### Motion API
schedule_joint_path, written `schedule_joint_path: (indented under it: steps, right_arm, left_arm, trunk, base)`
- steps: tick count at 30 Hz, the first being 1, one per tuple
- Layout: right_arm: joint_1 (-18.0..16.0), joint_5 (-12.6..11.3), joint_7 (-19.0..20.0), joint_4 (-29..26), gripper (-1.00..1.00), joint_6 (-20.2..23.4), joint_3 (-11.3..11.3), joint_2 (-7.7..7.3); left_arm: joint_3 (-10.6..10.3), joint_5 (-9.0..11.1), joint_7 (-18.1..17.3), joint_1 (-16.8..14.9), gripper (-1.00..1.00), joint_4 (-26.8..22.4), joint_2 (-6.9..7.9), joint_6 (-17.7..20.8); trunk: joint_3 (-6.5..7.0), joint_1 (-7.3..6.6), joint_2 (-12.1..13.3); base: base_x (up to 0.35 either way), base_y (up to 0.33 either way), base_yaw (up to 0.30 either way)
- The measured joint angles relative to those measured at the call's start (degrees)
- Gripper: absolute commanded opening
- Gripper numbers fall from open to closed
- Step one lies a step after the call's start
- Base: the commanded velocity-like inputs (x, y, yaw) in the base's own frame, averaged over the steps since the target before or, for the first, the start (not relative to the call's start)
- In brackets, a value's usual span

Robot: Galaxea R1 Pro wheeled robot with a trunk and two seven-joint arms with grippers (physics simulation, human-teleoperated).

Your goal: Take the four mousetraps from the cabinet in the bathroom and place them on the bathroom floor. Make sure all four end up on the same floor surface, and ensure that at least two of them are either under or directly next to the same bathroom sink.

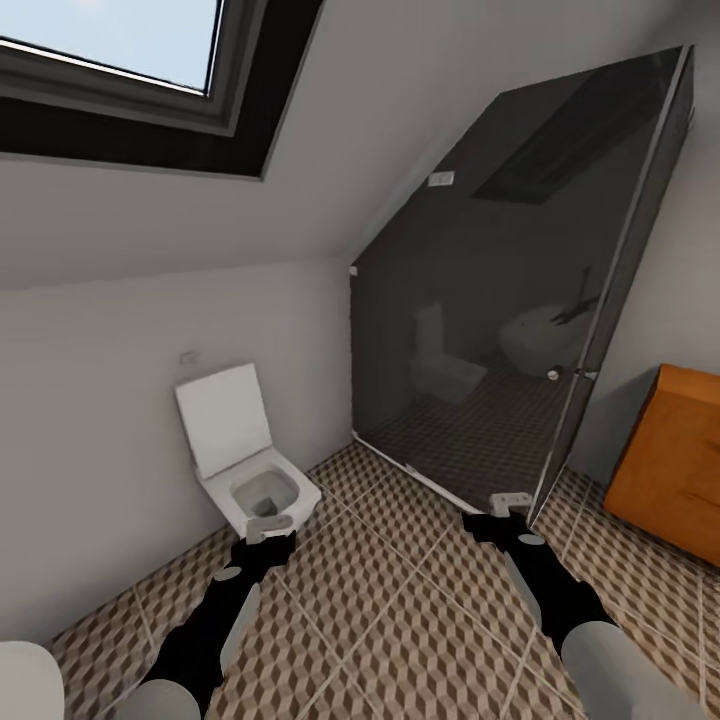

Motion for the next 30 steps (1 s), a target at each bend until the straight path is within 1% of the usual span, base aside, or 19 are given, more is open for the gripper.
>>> schedule_joint_path:
  steps: [30]
  right_arm:
    - [0.0,0.0,0.0,0.0,1.00,0.0,0.0,0.00]
  left_arm:
    - [0.0,0.0,0.0,0.0,1.00,0.0,0.00,0.0]
  trunk:
    - [0.00,0.00,0.0]
  base:
    - [0.000,0.000,-0.277]
